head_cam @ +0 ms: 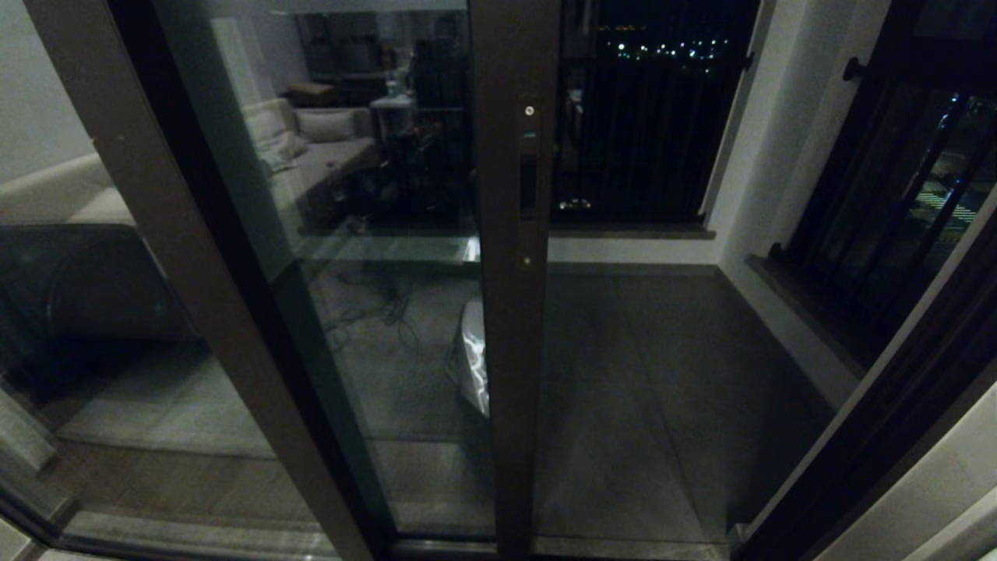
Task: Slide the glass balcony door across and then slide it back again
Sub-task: Open the slid door
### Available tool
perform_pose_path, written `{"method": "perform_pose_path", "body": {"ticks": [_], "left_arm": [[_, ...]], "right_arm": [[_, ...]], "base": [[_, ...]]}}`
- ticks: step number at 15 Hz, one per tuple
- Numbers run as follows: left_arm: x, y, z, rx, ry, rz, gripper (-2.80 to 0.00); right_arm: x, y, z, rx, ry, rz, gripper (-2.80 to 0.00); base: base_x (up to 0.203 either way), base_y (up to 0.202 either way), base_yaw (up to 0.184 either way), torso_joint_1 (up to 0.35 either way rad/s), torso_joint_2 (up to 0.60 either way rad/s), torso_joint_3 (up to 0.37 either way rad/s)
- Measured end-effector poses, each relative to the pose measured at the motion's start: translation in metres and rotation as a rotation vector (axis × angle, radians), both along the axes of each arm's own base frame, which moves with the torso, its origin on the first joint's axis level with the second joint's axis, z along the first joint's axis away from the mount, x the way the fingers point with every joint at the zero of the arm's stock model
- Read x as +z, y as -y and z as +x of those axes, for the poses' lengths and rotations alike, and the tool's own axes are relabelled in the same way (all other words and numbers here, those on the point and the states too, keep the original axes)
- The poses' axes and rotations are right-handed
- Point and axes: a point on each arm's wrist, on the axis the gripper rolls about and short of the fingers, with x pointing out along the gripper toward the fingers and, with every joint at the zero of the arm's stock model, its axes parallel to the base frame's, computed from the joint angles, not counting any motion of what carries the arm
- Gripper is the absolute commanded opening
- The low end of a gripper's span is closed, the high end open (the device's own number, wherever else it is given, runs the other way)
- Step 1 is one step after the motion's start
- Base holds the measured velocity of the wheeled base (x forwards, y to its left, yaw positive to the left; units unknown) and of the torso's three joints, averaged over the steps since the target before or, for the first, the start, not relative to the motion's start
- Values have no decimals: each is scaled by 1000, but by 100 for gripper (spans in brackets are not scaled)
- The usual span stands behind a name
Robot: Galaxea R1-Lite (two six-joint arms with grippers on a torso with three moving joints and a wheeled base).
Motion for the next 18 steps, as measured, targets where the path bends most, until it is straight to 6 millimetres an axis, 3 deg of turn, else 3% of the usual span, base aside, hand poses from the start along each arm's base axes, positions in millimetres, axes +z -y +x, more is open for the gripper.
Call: {"method": "perform_pose_path", "body": {"ticks": [18], "left_arm": [[0,0,0,0,0,0,-280]], "right_arm": [[-1,0,0,0,-6,0,-280]], "base": [[0,0,0,0,0,0]]}}
